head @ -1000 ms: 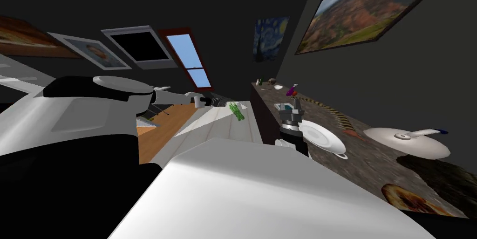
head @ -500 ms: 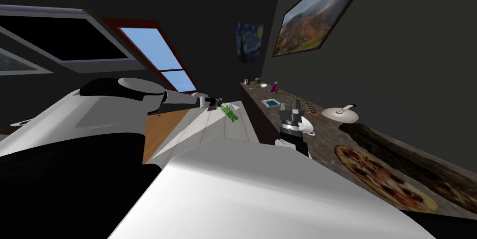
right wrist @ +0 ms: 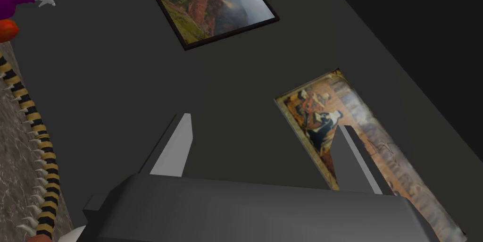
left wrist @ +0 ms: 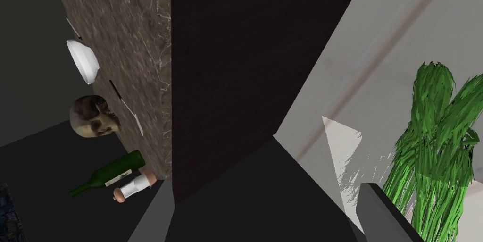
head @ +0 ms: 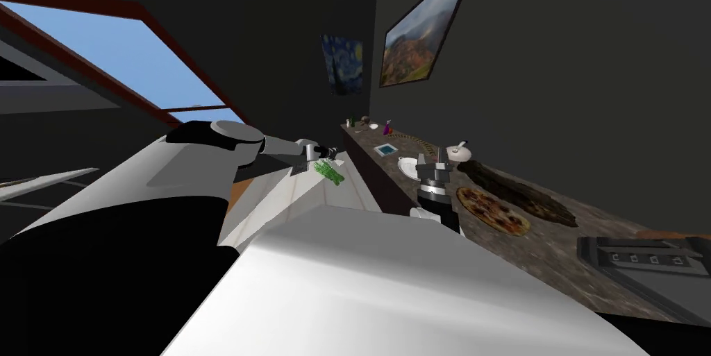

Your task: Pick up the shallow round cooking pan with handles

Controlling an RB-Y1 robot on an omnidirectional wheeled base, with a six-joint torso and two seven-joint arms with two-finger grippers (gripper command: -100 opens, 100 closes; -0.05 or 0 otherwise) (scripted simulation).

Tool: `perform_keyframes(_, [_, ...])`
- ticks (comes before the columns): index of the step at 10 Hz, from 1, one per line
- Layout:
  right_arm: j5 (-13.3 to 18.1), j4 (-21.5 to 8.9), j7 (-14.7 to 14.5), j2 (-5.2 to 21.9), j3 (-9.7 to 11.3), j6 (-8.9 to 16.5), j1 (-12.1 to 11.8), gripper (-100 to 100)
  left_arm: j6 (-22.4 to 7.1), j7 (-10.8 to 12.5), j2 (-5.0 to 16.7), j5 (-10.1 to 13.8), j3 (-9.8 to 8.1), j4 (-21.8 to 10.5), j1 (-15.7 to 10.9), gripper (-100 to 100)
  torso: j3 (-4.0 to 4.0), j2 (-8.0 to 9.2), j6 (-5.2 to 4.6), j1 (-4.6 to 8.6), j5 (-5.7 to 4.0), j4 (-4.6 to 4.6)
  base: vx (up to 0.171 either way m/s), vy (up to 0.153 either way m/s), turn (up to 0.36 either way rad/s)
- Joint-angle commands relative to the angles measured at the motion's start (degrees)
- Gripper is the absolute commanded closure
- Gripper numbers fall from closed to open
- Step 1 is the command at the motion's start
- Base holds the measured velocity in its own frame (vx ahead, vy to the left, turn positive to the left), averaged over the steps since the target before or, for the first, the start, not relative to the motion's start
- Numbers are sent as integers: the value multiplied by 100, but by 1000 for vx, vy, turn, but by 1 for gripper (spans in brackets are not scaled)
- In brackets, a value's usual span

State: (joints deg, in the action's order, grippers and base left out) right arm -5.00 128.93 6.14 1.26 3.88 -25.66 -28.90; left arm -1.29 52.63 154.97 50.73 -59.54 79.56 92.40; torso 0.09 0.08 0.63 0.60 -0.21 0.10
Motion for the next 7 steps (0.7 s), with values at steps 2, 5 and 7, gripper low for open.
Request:
perform_keyframes(2, [0, 0, 0, 0, 0, 0, 0, 0, -70, 121, 370, 78, -151, -228, 141, -100, 3, 4, 4, -6, 1, 1, 9, -17, -379])
perform_keyframes(5, [0, 0, 0, 0, -1, 0, -1, 0, -120, 210, 736, 135, -249, -390, 238, -100, 5, 6, 7, -6, 1, 3, 13, -18, -416])
perform_keyframes(7, [0, 0, 0, 0, -1, 0, -1, 0, -163, 288, 1011, 184, -330, -537, 325, -100, 3, 4, 5, -1, 0, 2, 26, -22, -485])
